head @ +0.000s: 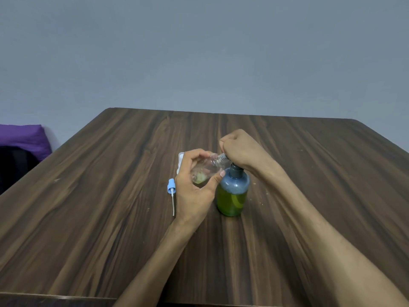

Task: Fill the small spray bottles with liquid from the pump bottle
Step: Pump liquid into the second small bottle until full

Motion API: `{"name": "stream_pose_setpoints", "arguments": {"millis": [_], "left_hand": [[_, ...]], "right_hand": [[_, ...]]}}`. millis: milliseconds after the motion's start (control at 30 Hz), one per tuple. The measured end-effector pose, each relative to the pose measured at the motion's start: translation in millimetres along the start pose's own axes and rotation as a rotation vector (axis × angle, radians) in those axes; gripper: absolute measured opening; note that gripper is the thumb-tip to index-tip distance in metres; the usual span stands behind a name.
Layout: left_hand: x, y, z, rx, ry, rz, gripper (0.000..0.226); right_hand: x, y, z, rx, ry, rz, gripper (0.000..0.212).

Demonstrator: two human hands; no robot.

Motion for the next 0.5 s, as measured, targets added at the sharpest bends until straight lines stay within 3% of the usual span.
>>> {"name": "stream_pose_setpoints", "arguments": {"millis": [500], "left_hand": [[-0.4,-0.2,1.3,0.001,0.015,-0.002,0.053]], "right_hand": [[-0.7,-0.1,0.0,-0.011,-0.021,-0.008,0.027]]}}
Point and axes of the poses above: each hand's wrist, its own z-axis away from the middle knuckle, its own x-axis out of the palm, y = z × x, the point moved 3 cm from there along -z, towards the middle knuckle, and after that the axes turned 8 degrees about -z, right-handed, at the moved point
